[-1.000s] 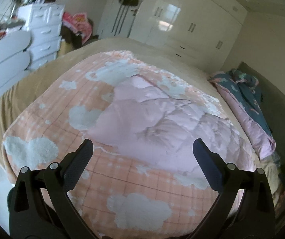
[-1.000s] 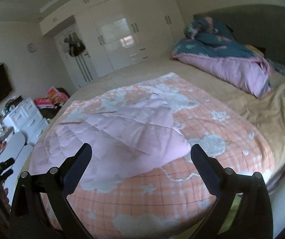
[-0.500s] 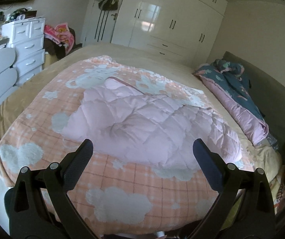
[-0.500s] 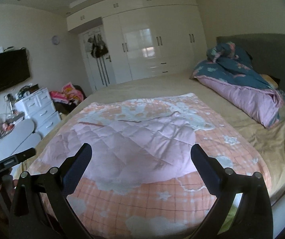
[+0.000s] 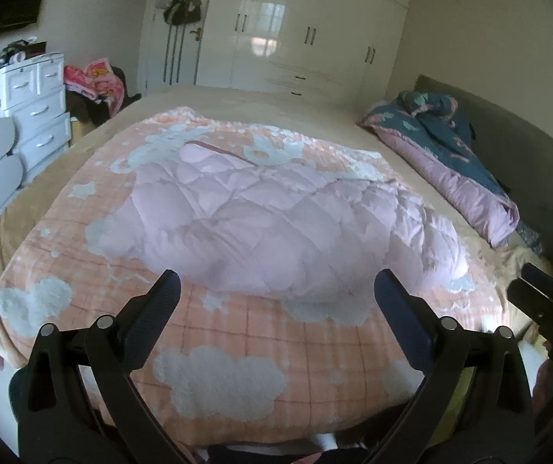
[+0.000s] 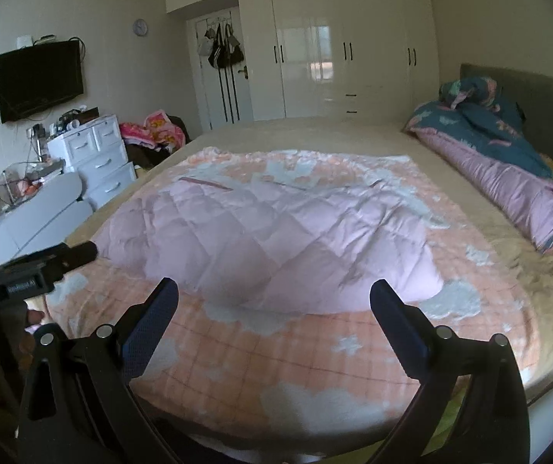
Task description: Fold large clothes
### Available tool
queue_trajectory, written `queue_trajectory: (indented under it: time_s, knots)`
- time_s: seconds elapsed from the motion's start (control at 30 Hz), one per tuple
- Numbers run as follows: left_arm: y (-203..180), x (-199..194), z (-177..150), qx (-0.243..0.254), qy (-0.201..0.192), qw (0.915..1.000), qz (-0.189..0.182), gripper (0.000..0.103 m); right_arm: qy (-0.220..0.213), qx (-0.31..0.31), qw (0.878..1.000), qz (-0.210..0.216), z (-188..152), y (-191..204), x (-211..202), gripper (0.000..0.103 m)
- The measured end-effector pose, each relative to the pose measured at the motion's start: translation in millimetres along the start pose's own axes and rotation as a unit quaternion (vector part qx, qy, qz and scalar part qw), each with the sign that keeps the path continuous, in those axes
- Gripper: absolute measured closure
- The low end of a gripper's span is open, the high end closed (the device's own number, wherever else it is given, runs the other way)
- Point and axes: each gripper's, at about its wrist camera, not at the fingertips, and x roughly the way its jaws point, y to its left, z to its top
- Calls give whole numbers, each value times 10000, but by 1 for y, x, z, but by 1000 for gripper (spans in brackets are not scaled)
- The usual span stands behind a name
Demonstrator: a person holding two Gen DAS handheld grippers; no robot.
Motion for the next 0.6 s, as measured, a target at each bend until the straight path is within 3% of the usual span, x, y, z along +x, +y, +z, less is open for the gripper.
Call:
queue_trajectory:
  time_s: [0.6]
  knots:
    - [-8, 8, -3, 68, 159, 9998, 56, 9, 174, -17, 9997, 183, 1, 7, 13, 4]
